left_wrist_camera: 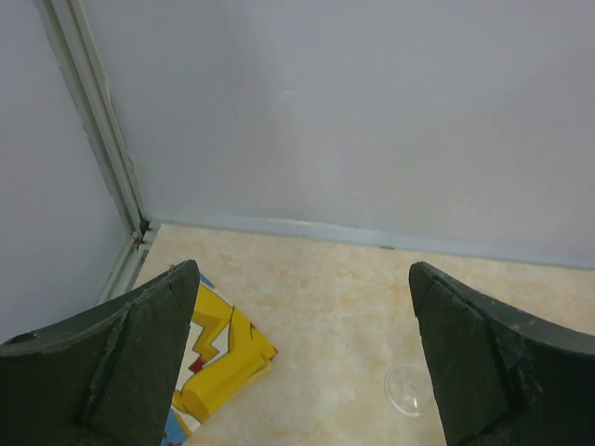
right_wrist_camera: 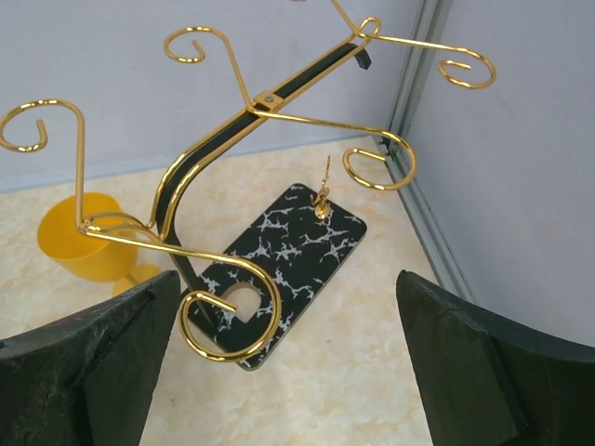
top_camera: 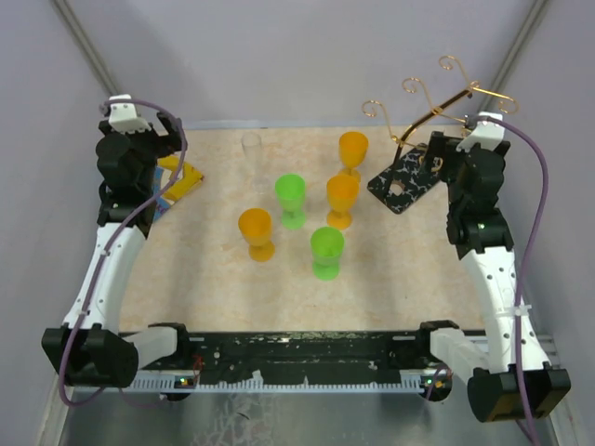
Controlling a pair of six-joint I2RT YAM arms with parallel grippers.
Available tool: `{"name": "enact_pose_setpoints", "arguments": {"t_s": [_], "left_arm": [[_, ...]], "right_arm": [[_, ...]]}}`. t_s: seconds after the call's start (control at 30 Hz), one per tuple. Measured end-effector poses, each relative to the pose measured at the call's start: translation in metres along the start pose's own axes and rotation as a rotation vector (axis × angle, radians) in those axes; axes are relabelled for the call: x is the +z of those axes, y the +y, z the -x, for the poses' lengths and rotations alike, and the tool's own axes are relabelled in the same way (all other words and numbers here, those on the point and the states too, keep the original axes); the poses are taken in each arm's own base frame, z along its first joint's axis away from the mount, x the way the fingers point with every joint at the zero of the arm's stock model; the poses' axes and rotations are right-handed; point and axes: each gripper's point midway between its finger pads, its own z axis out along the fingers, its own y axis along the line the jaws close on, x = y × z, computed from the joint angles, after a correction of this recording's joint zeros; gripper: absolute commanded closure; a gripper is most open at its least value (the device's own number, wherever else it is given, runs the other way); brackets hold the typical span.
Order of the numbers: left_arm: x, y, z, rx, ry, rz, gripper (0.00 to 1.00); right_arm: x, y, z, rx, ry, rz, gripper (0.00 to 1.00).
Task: Place the wine glass upside down on the wine glass rack
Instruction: Pick up the wine glass at the center of the board.
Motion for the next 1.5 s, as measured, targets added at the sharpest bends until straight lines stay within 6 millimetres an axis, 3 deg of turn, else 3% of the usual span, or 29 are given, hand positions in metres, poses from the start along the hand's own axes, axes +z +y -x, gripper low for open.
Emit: {"name": "enact_pose_setpoints", "arguments": {"t_s": [0.1,0.33,0.6,0.93,1.0,1.1,1.2,1.27,1.37,1.5], "left_arm": [[0.008,-0.001,0.012,0.003,0.000,0.006,0.00],[0.038,-0.010,0.031,0.001,0.050,-0.005,0.00],[0.046,-0.037,0.037,0.059,0.071,-0.164,0.00],[0.041,-0.098,0.020,0.057,0.122,-0.540,0.00],[0.040,-0.108,0.008,0.052,0.150,-0.598,0.00],[0.037,-0.118,-0.008,0.062,0.181,-0.665,0.00],[0.029,-0.131,-0.016,0.089,0.193,-0.722,0.00],[0.026,-0.139,-0.017,0.116,0.186,-0.750,0.00],[0.014,-0.160,-0.028,0.165,0.186,-0.807,0.00],[-0.006,-0.191,-0.053,0.207,0.221,-0.887,0.00]], "right_arm": [[0.002,0.002,0.007,-0.002,0.014,0.010,0.01],[0.019,0.026,0.046,0.071,0.053,0.087,0.01],[0.025,0.044,0.060,0.160,0.127,0.143,0.01],[0.031,0.071,0.037,0.171,0.219,0.226,0.01],[0.028,0.086,0.035,0.134,0.223,0.260,0.01],[0.020,0.128,0.033,0.048,0.234,0.348,0.01],[0.015,0.172,0.029,-0.033,0.252,0.431,0.01],[0.014,0.190,0.021,-0.069,0.275,0.460,0.01],[0.013,0.204,-0.003,-0.110,0.340,0.471,0.07],[0.012,0.205,-0.031,-0.134,0.414,0.462,0.11]]}}
